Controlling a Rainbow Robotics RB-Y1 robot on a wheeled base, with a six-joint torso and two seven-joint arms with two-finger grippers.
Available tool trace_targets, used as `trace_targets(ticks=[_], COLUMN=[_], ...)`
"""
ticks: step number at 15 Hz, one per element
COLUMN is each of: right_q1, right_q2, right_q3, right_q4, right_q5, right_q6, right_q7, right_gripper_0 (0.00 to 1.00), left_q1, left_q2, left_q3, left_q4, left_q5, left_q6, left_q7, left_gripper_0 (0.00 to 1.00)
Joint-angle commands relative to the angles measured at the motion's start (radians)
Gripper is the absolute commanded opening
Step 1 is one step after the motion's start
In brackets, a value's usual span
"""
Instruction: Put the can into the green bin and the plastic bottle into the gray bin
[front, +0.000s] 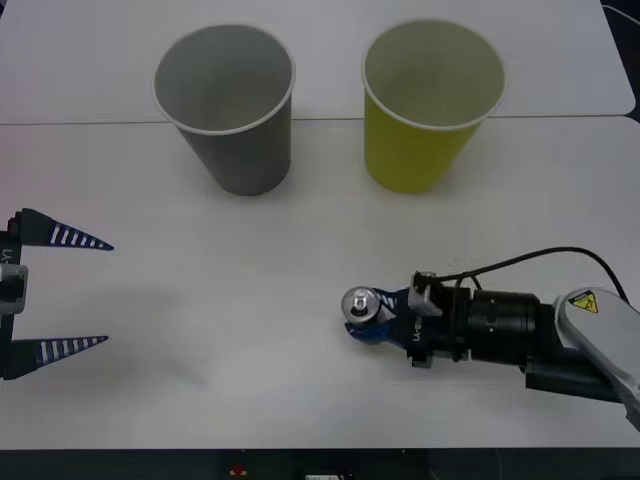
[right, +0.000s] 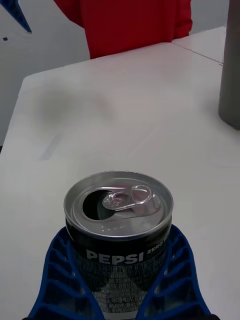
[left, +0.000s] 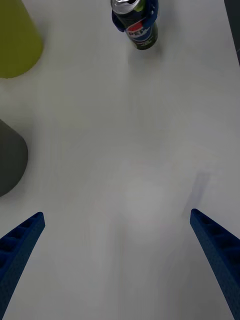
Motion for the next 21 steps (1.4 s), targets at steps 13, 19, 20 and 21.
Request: trace_targets(ticks=[13,19,20,21], right_q1=[0.035,0.037,0.037,0.035], right_q2=[-0.299,-0.299,-0.299,-0.299], right_q3=[-0.146,-0.425,-0.466,-0.5], right_q4=[-0.372,-0.519,-0.542,-0.564], right_q5=[0.313,0.427,0.431,0.435], right_q6=[0.093,-0.238,-0.276,-0.31], right_q7=[-0.872,-1.246,-1.288,-1.32], right_gripper_0=[0.0,0.0,0.0,0.0], left_q1=[0.0,0.0,0.0,0.0], left_q2=[0.0,0.0,0.0,0.0], left_q3=[0.0,0.0,0.0,0.0], left_q4=[0.0,0.0,0.0,0.0], left_q5=[0.0,0.0,0.0,0.0], left_q6=[0.0,0.0,0.0,0.0], left_q7=[0.0,0.0,0.0,0.0], left_gripper_0=[1.0,1.0,1.0,1.0])
